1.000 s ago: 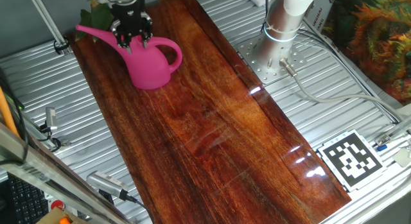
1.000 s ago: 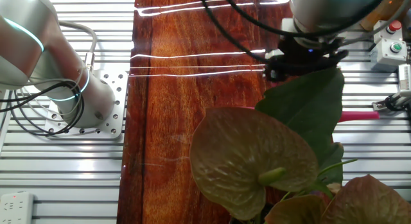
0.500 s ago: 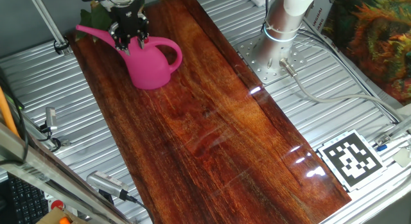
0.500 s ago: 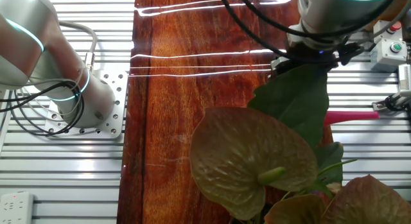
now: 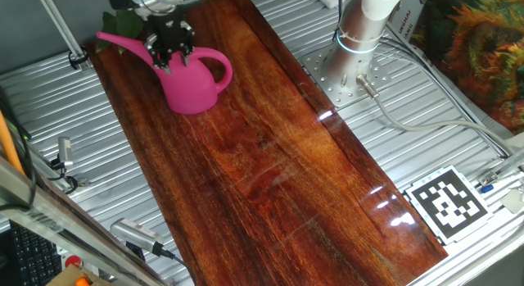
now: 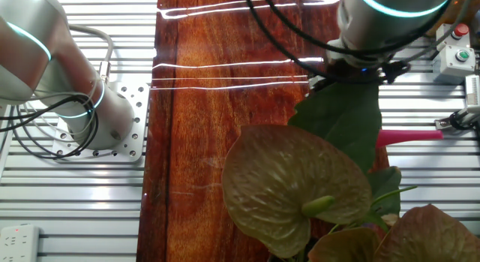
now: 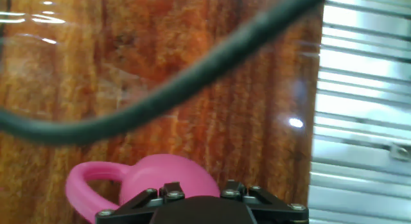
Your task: Water the plant
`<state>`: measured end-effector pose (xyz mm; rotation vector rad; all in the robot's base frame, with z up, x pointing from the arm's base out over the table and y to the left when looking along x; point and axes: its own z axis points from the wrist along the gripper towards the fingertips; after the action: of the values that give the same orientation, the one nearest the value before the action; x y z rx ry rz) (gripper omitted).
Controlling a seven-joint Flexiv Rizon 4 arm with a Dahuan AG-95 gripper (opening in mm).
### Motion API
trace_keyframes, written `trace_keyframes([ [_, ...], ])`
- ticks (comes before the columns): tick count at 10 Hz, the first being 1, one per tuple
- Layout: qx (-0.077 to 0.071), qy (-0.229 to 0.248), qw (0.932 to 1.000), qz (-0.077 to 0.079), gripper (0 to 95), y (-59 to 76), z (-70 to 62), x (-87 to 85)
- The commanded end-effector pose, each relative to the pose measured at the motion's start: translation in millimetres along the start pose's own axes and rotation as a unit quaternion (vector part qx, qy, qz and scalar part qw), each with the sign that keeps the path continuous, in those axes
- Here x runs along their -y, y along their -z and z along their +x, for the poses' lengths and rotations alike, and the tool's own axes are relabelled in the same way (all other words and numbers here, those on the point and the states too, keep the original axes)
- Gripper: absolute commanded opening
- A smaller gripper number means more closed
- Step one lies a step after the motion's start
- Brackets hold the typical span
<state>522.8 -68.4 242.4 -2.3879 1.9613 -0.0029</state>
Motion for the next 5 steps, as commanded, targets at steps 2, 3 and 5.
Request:
trace_keyframes([
  [2, 0.004, 0.123, 0.9924, -0.003, 57.0, -2.3, -2.3, -6.7],
  [3, 0.008, 0.137, 0.9905, -0.003, 57.0, -2.9, -2.9, -8.7],
  [5, 0.009, 0.137, 0.9906, 0.000, 57.0, -5.2, -5.8, -16.9],
])
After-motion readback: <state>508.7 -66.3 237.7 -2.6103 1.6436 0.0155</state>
